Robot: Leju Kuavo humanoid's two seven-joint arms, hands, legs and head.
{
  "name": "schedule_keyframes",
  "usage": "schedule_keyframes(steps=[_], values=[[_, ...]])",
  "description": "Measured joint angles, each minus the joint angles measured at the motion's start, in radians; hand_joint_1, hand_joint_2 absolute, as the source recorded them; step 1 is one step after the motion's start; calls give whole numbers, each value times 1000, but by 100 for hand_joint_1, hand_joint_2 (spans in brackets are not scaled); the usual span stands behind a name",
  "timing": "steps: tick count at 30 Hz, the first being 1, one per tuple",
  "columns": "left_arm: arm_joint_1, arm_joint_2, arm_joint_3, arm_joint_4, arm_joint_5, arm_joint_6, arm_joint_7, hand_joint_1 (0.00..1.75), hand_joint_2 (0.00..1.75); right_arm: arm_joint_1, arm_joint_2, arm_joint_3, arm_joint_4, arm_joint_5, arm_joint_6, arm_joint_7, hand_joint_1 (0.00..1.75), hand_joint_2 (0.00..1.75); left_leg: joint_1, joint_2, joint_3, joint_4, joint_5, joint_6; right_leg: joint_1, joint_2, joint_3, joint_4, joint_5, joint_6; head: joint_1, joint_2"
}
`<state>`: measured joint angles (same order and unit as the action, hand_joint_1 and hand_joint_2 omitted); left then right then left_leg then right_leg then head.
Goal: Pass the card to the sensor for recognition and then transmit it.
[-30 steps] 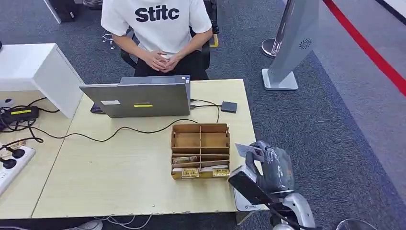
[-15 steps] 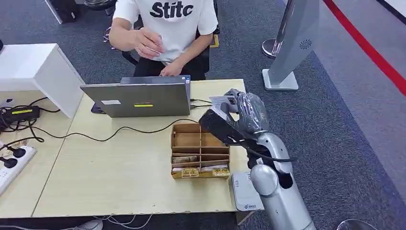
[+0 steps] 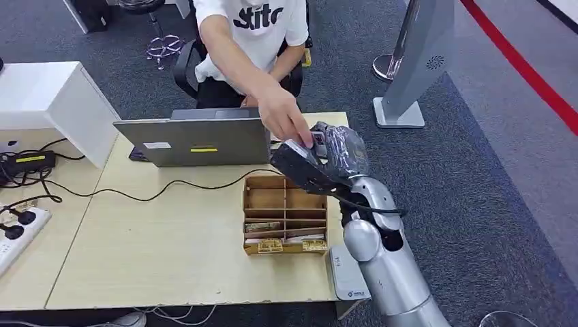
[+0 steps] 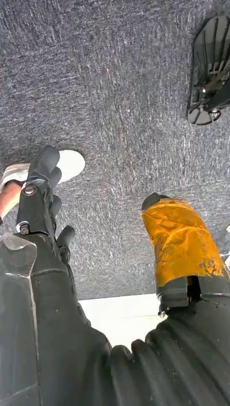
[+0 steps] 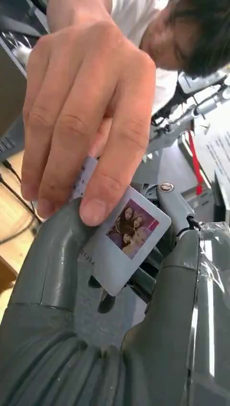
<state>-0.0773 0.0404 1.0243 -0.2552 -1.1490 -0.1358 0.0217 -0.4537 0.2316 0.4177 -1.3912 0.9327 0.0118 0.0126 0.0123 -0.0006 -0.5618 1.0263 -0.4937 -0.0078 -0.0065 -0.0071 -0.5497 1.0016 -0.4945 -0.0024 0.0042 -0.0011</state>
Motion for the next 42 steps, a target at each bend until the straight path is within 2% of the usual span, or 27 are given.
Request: schedule_keyframes(steps=[1,2,3,8,11,20,22,26,32,37,42], values=[[0,0,0,0,-2,0,0,0,175,-1,0,3,4,-3,-7,-15,175,175,0,-1,0,0,0,0,0,-1,0,0,0,0,0,0],[0,0,0,0,-2,0,0,0,175,-1,0,5,4,-11,-14,-29,106,175,0,-2,-1,0,0,0,0,-1,0,0,0,0,0,0],[0,0,0,0,-2,0,0,0,175,-1,0,8,3,-23,-22,-47,0,175,0,-3,-1,0,0,0,0,-2,0,0,0,0,0,0],[1,-1,0,0,-3,2,2,0,175,18,0,31,-49,-37,-43,-76,0,175,0,-3,-3,0,0,0,0,-1,-2,0,0,0,0,0],[3,-1,0,0,-2,3,2,0,175,47,-1,41,-129,-36,-74,-89,0,175,0,-2,-3,0,0,0,0,-1,-3,0,0,0,0,0],[3,-1,0,0,0,3,3,0,175,89,-11,61,-251,-35,-95,-101,0,175,0,-1,-3,0,0,0,0,0,-3,0,0,0,0,0],[4,-1,0,0,8,5,6,0,175,113,-18,66,-290,-31,-124,-124,0,175,0,-1,-2,0,0,0,0,-1,-3,0,0,0,0,0],[7,-3,5,1,29,14,9,0,175,221,-59,82,-418,-26,-182,-178,0,175,0,-2,-3,0,-1,0,0,-1,-3,-1,-1,0,0,0],[16,-14,37,1,59,34,9,0,175,521,-138,85,-555,-33,-302,-302,0,175,0,-2,-3,0,-5,0,0,-2,-2,-1,-3,0,0,0],[21,-20,61,1,72,43,9,0,175,696,-180,57,-565,-112,-323,-315,0,175,0,-1,-3,0,-5,0,0,-1,-2,-1,-3,0,0,0],[22,-27,79,1,74,47,6,0,175,759,-202,21,-564,-123,-314,-320,0,175,0,0,-2,0,-4,0,0,-1,-2,-1,-3,0,0,0]])
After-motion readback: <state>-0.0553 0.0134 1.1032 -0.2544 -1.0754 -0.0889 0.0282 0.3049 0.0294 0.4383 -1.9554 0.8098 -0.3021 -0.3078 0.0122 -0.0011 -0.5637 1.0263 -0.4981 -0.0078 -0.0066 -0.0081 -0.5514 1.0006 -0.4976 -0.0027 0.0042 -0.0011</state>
